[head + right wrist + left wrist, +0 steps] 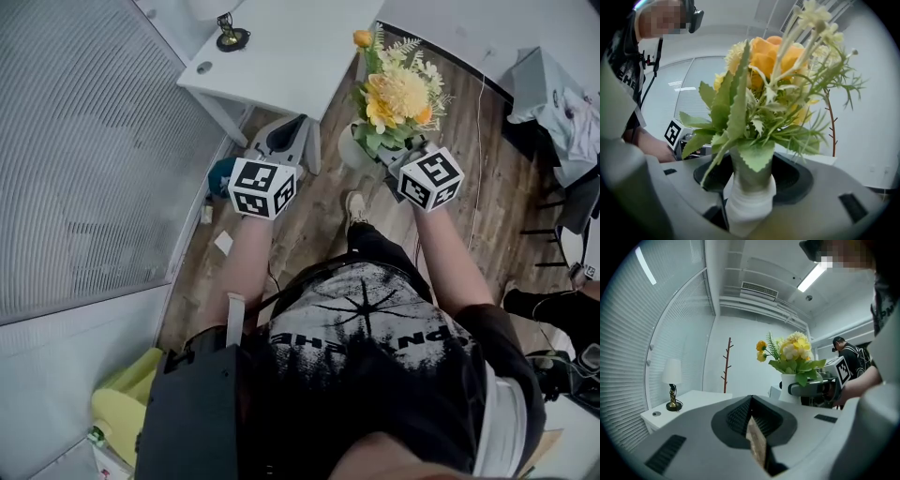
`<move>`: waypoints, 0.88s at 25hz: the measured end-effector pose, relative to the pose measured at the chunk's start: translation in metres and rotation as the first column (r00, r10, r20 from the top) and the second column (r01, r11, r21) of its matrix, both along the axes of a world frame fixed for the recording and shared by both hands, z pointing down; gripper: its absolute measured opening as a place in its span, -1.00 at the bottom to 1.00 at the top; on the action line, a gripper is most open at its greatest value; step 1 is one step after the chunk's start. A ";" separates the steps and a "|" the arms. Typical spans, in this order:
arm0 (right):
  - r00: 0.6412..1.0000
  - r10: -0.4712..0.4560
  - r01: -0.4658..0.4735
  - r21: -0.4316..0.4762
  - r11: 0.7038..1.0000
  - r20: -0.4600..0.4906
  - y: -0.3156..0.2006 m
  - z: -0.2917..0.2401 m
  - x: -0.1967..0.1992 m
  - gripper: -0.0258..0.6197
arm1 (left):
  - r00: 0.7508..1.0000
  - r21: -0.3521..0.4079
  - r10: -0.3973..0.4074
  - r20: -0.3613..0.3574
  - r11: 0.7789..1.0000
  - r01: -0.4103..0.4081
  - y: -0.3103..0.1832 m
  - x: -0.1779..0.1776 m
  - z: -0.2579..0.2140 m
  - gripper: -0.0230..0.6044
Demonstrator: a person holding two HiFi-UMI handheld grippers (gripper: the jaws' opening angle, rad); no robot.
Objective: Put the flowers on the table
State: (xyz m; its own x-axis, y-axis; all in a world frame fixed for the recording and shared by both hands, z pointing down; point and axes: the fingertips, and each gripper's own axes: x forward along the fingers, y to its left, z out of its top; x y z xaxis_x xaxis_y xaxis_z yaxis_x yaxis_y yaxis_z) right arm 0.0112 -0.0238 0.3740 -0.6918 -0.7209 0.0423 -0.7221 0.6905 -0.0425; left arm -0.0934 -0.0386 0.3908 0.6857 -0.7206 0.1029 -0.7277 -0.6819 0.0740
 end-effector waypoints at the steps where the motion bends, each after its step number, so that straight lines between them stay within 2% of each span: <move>1: 1.000 -0.002 0.002 0.001 1.000 0.000 -0.009 0.001 0.001 -0.14 | 1.000 -0.001 -0.001 0.005 1.000 0.001 -0.007 0.001 0.001 -0.89; 5: 0.999 -0.039 0.039 -0.003 0.999 -0.003 -0.049 0.005 0.002 -0.14 | 0.999 -0.016 -0.027 0.019 0.999 0.028 -0.042 0.000 0.011 -0.89; 11: 0.991 -0.123 0.123 0.007 0.992 -0.059 -0.114 0.006 0.004 -0.14 | 0.995 -0.035 -0.095 0.032 0.995 0.096 -0.104 0.000 0.013 -0.89; 19: 0.975 -0.217 0.217 -0.007 0.976 -0.056 -0.221 0.009 0.011 -0.14 | 0.979 -0.075 -0.204 0.027 0.976 0.206 -0.200 0.004 0.017 -0.89; 22: 0.969 -0.242 0.242 -0.011 0.970 -0.050 -0.244 0.015 0.013 -0.14 | 0.972 -0.085 -0.234 0.024 0.968 0.235 -0.219 0.003 0.022 -0.89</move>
State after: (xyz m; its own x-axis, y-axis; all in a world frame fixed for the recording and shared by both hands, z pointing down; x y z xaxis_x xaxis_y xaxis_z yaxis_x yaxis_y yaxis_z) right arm 0.0237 -0.2681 0.3887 -0.8423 -0.5323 0.0849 -0.5352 0.8446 -0.0139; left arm -0.0908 -0.2580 0.4125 0.4967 -0.8490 0.1802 -0.8679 -0.4835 0.1144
